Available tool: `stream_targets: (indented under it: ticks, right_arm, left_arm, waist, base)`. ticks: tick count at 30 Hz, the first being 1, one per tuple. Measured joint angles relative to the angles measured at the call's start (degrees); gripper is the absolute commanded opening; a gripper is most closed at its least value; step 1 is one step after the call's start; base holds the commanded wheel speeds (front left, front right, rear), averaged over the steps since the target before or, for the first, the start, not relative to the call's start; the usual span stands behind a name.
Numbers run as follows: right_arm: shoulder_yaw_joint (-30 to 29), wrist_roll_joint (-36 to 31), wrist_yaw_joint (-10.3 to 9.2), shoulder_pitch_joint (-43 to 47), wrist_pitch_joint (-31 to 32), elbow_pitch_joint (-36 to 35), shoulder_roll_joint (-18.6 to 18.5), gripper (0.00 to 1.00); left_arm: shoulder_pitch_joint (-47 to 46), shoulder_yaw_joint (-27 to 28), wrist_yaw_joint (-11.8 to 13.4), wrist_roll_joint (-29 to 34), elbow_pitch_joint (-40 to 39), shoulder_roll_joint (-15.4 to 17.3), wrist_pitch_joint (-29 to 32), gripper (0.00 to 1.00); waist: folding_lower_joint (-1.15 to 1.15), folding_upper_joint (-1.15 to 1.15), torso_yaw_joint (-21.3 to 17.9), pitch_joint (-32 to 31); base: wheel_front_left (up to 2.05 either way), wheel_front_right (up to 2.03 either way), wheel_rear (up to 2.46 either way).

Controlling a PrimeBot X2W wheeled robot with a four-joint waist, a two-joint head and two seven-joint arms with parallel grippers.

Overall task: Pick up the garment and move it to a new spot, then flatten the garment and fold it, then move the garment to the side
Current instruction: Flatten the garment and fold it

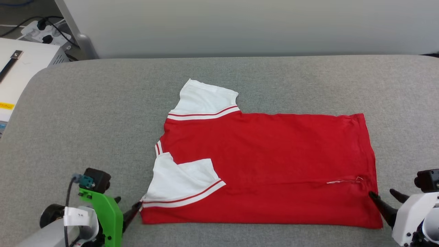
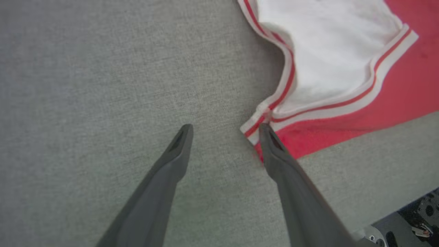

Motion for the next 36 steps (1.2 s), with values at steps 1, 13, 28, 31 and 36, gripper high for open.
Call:
stream_targets:
  ticks: [1,13,28,31,36]
  right_arm:
    - [-1.1,-0.9,0.0,0.0,-1.5,-0.4,0.3,1.0]
    - [-12.1,-14.2,0.0,-0.6,-15.1,-10.5,9.4,1.0]
    - [-13.9,-24.4,0.0,-4.5,-23.1,-24.3,19.3,1.0]
    - [-13.7,-25.1,0.0,-5.9,-24.6,-25.0,20.0,1.0]
    - [-12.4,-25.4,0.0,-8.4,-25.6,-25.2,20.3,1.0]
  left_arm:
    - [-0.1,0.7,0.5,0.0,-0.6,0.7,-0.6,1.0]
    - [-9.0,8.9,6.3,3.6,-7.4,4.7,-8.7,1.0]
    - [-32.8,9.2,1.5,11.0,0.3,-2.2,-2.5,1.0]
    - [-38.4,8.2,-1.5,10.6,3.6,-4.1,3.5,1.0]
    - [-46.7,6.6,-4.5,8.0,9.5,-6.8,17.0,1.0]
  waist:
    - [0.0,0.0,0.0,-0.3]
    - [0.0,0.0,-1.3,-0.4]
    - [0.0,0.0,-4.3,8.6]
    - [0.0,0.0,-5.1,11.1]
    - [0.0,0.0,-6.5,15.6]
  base:
    - [0.0,0.0,0.0]
    - [0.0,0.0,0.0]
    - [0.0,0.0,0.0]
    - [0.0,0.0,0.0]
    - [0.0,0.0,0.0]
